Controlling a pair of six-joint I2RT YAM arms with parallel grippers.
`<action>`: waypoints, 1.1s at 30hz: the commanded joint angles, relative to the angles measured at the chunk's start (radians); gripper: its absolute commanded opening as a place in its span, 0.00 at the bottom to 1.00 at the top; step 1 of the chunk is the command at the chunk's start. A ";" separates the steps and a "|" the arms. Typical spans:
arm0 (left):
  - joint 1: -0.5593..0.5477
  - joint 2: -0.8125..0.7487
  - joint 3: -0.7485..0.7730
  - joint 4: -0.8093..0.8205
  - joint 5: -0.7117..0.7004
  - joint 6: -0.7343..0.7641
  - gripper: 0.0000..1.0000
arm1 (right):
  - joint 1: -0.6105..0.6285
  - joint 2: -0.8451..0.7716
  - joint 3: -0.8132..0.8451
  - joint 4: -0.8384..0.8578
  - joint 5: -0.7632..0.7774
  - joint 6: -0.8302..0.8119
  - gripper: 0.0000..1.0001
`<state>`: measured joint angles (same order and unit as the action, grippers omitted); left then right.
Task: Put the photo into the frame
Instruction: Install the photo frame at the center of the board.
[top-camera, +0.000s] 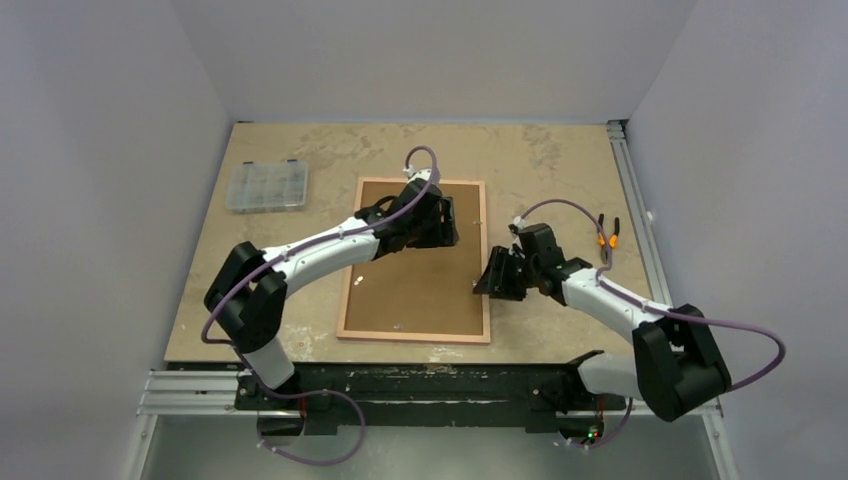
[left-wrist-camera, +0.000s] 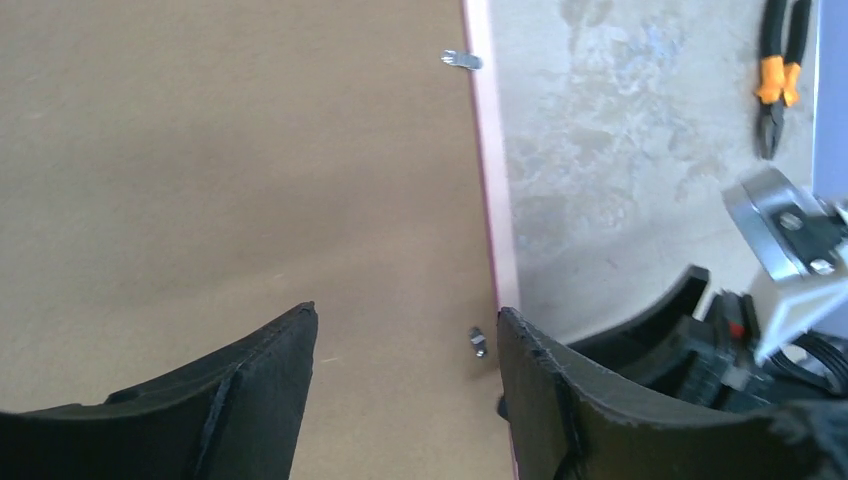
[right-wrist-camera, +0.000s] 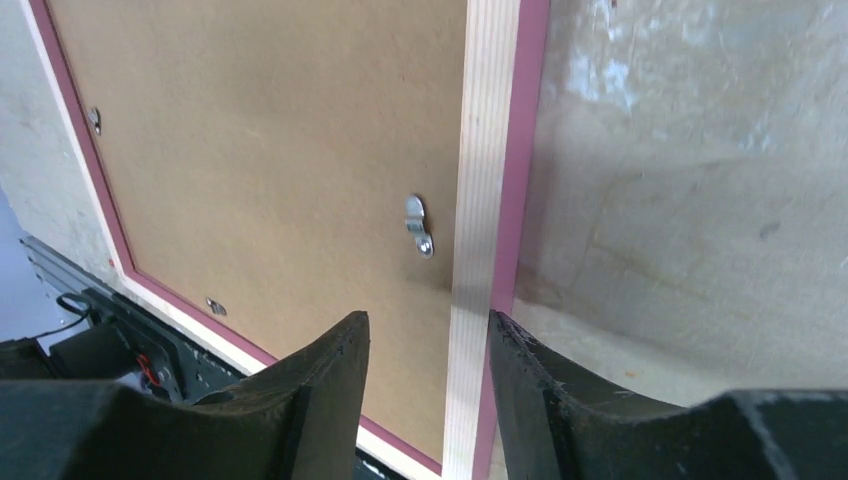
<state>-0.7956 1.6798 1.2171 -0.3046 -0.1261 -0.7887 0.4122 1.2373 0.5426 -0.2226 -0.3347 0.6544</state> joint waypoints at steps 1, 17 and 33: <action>-0.011 0.068 0.149 -0.029 0.078 0.114 0.65 | -0.006 0.065 0.096 0.037 0.021 -0.014 0.47; -0.031 0.468 0.630 -0.208 -0.029 0.376 0.62 | -0.017 0.245 0.193 0.035 0.101 -0.088 0.28; -0.060 0.561 0.667 -0.238 -0.125 0.422 0.57 | -0.017 0.167 -0.012 0.066 0.034 -0.061 0.00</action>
<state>-0.8371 2.2356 1.8553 -0.5480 -0.2043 -0.4072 0.3847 1.4181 0.6029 -0.0757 -0.2527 0.5880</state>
